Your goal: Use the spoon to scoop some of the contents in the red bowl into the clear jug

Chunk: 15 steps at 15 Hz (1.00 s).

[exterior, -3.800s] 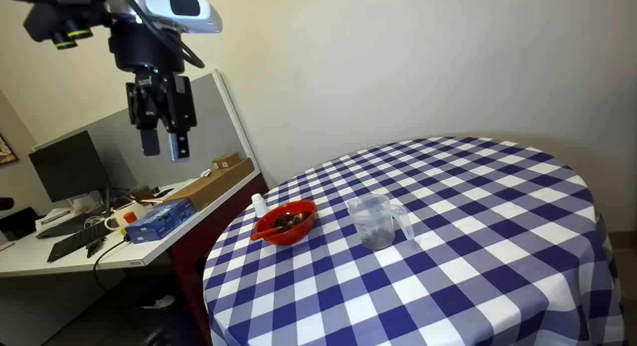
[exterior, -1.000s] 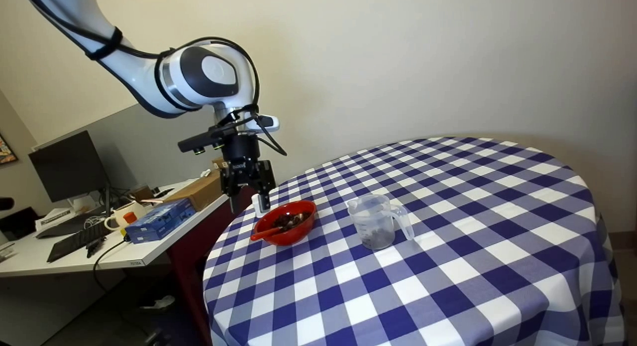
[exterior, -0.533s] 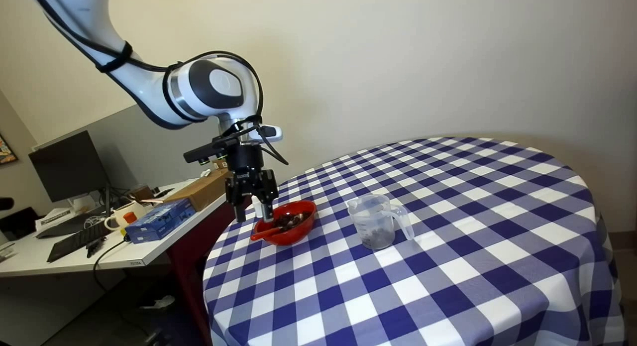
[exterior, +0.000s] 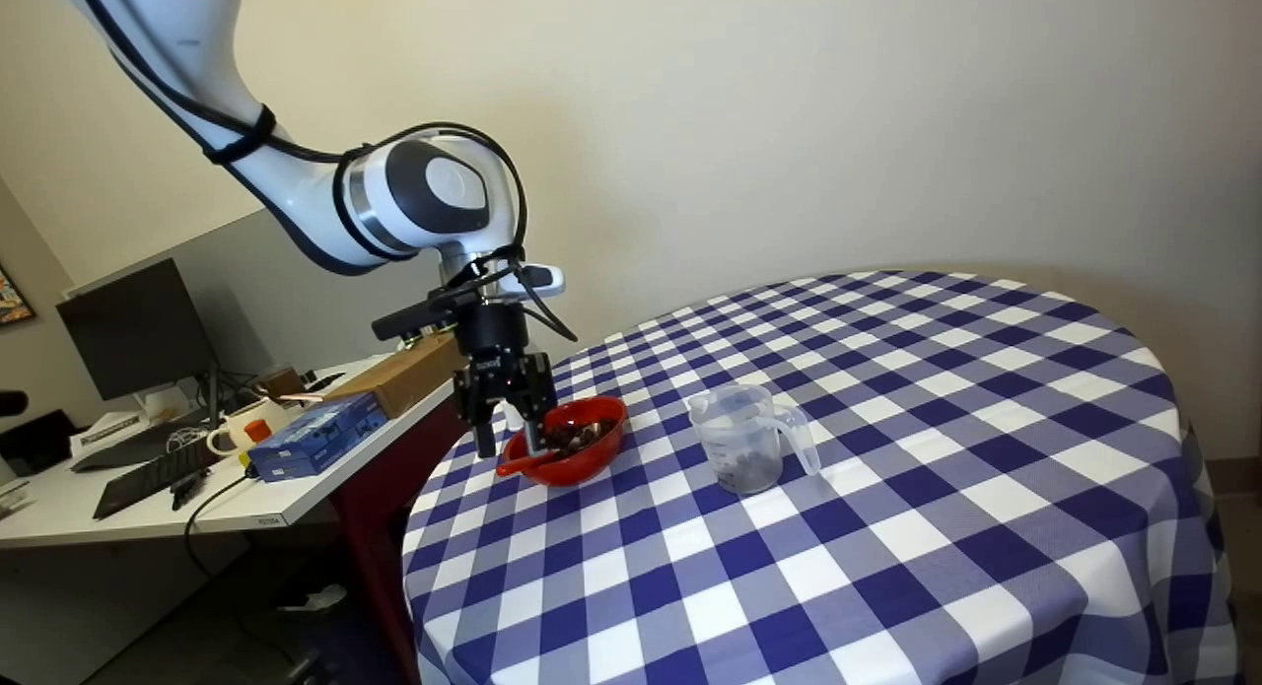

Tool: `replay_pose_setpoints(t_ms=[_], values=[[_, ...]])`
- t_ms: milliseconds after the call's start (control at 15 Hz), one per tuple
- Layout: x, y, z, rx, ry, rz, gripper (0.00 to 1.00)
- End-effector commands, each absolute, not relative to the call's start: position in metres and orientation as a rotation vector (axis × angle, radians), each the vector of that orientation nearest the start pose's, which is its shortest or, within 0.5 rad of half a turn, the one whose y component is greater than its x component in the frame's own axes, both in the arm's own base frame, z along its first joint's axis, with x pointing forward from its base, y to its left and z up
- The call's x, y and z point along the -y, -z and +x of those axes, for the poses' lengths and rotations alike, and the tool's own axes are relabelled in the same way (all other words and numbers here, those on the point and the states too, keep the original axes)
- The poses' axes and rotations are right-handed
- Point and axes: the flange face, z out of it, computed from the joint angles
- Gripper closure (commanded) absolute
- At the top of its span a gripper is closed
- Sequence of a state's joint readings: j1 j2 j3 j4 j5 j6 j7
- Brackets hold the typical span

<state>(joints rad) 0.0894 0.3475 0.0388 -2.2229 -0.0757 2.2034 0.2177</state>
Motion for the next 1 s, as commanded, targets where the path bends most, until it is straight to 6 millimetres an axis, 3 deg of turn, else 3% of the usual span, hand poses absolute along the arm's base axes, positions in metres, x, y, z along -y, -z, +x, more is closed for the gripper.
replay_pose_setpoints(t_ms=[0,467,933], values=[[-0.0655,-0.1874,0.5072,-0.048,-0.553,-3.221,0.40],[-0.0645,-0.1881,0.5067,-0.036,-0.553,-3.223,0.92],[-0.0622,-0.1919,0.5065,-0.038,-0.545,-3.215,0.90]])
